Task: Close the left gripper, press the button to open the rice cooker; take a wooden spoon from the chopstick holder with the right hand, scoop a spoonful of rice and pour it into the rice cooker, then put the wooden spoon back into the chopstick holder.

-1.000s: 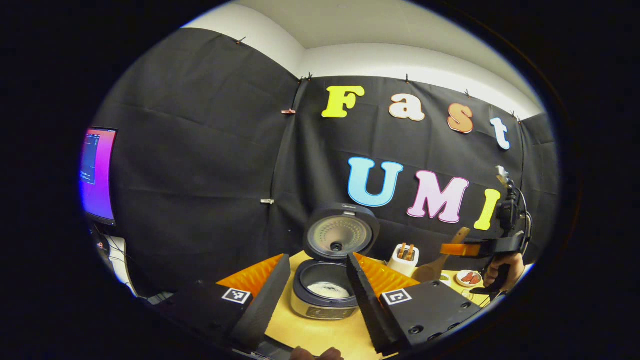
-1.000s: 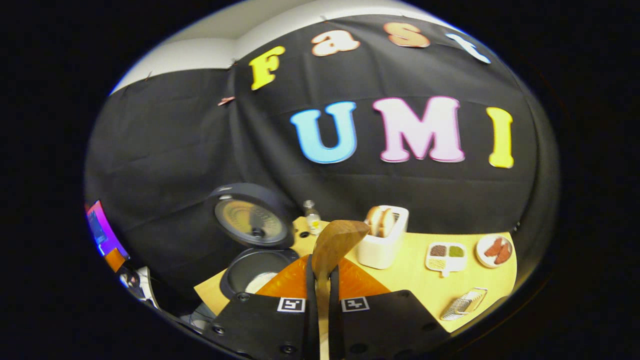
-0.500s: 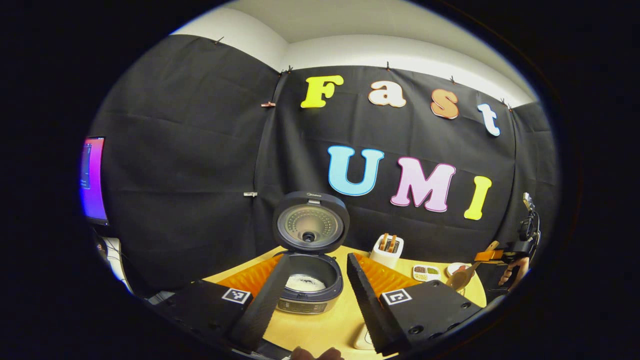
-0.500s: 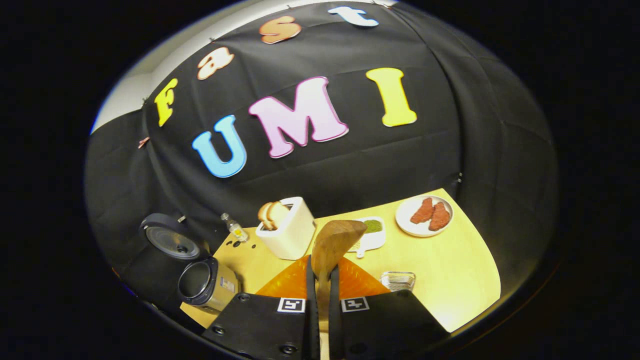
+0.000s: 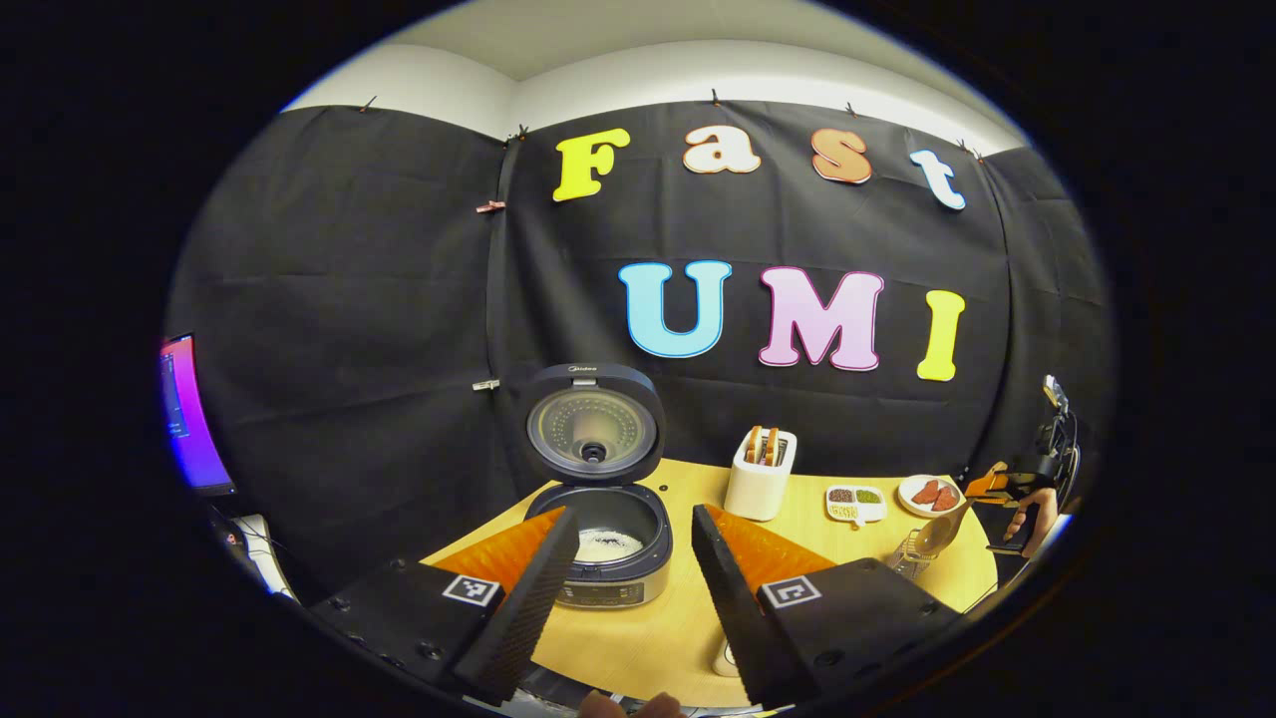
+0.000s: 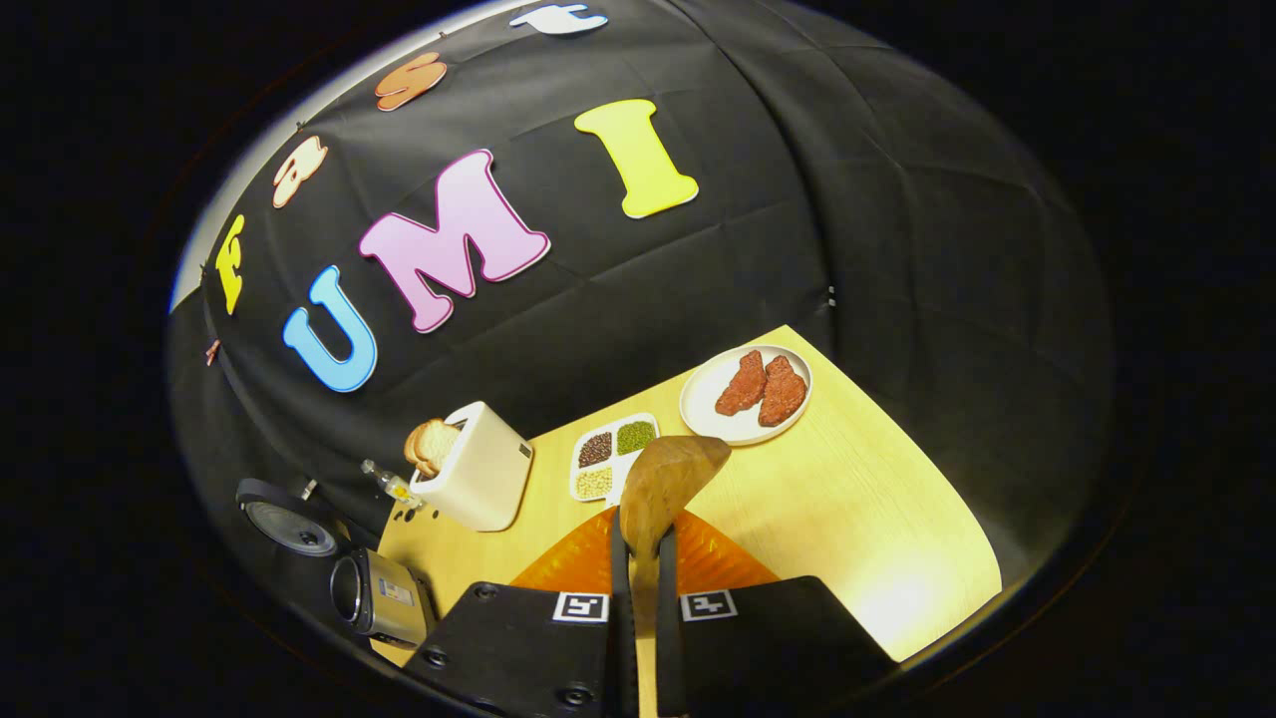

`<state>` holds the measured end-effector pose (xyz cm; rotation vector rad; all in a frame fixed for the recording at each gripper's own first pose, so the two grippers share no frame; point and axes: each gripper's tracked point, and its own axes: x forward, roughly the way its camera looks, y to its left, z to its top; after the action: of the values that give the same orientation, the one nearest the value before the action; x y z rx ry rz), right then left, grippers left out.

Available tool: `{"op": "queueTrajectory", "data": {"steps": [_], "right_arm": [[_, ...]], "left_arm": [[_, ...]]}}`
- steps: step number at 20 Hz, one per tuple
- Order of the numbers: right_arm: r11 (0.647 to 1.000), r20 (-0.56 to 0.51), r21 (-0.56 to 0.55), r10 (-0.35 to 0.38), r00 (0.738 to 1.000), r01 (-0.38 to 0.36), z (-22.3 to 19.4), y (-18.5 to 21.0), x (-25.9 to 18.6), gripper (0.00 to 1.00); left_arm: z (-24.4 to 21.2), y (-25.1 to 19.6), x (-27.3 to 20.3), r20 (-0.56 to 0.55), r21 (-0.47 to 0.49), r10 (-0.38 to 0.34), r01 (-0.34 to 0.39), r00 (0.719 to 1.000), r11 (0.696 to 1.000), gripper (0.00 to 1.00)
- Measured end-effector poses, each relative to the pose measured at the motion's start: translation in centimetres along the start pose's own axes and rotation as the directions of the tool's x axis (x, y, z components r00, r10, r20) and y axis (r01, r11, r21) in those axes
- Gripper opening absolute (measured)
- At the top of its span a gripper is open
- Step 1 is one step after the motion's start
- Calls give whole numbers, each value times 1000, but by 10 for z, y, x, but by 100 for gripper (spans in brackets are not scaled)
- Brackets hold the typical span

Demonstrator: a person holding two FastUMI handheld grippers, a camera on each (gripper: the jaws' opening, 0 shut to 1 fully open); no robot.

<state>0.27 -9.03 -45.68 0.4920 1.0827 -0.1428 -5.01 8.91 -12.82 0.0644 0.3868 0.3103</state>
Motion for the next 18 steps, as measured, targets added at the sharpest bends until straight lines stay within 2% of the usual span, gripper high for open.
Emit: {"op": "queueTrajectory", "data": {"steps": [6, 9, 15, 18], "right_arm": [[999, -93, 1, -35, 995, 35, -36, -12, 34, 12], [998, -124, 8, -60, 990, 61, -51, -22, 42, 13], [996, -123, 74, -50, 991, 59, -50, -35, 43, 18], [994, -125, 88, -47, 991, 58, -49, -42, 37, 31]], "left_arm": [[3, -12, -1, -7, 34, -5, 5, 1000, 999, 80], [3, -9, -1, -11, 24, 6, -6, 1000, 1000, 77], [-3, -6, 4, -28, -8, 13, -14, 1000, 1000, 77], [-3, -13, 8, -26, -7, -5, 4, 1000, 1000, 78]]}}
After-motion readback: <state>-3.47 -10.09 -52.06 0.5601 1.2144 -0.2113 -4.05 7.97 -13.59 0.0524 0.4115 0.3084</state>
